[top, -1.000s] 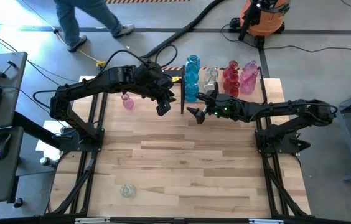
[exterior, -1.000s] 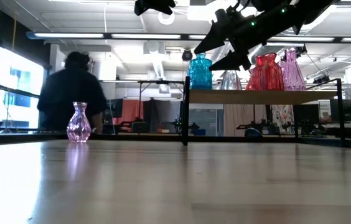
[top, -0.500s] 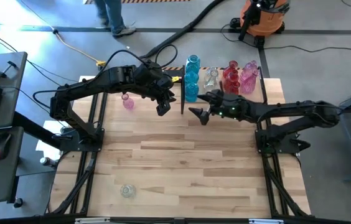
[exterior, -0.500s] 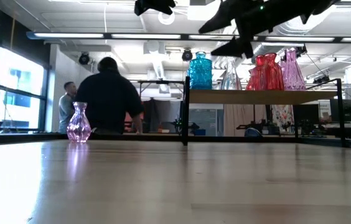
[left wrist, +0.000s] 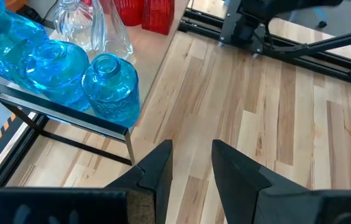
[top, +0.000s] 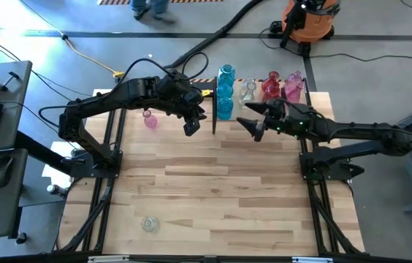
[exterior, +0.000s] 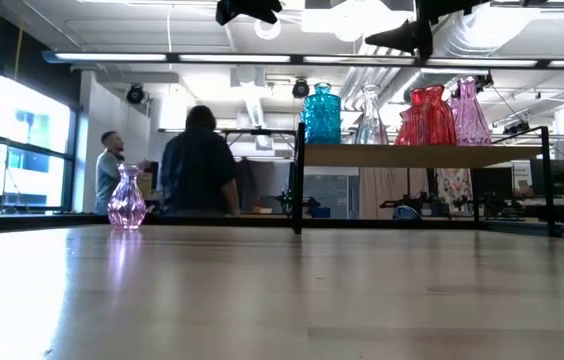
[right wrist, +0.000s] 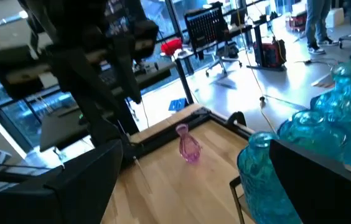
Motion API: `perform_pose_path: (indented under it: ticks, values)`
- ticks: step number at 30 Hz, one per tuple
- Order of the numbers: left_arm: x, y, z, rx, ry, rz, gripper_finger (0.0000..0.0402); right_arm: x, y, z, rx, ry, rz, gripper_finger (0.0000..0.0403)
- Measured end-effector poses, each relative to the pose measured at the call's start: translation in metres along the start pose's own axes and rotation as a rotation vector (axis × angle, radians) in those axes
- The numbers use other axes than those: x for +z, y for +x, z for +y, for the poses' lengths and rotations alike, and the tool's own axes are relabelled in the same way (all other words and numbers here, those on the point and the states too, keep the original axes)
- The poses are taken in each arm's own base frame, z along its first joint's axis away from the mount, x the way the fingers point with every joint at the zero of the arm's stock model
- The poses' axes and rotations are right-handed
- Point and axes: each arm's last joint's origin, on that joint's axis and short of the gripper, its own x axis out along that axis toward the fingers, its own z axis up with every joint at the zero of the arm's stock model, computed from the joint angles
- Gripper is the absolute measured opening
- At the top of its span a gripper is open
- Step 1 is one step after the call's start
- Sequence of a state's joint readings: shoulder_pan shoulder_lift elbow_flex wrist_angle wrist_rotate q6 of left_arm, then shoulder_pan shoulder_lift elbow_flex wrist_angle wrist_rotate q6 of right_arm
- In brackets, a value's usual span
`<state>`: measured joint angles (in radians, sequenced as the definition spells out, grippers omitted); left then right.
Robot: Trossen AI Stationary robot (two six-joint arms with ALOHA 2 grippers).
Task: Sort vases onto shelf
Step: Put the purple vase on the shelf aligned with the other purple vase
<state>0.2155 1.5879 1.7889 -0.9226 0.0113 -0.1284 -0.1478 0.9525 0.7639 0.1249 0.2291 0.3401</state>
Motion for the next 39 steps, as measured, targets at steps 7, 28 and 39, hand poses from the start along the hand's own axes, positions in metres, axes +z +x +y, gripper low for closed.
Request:
perform_pose_path:
  ticks: [7, 28, 39]
  values:
    - [0.000, 0.000, 0.000, 0.000, 0.000, 0.000, 0.0104, 0.006, -0.007, 0.000, 0.010, 0.008, -0.030, 0.0398]
    - [0.009, 0.019, -0.001, -0.019, -0.058, -0.063, 0.0104, 0.001, -0.011, 0.017, 0.098, 0.002, -0.014, 0.0398]
    - [-0.026, 0.019, 0.021, 0.138, -0.017, 0.315, 0.0104, 0.006, -0.012, 0.020, 0.124, 0.017, -0.064, 0.0398]
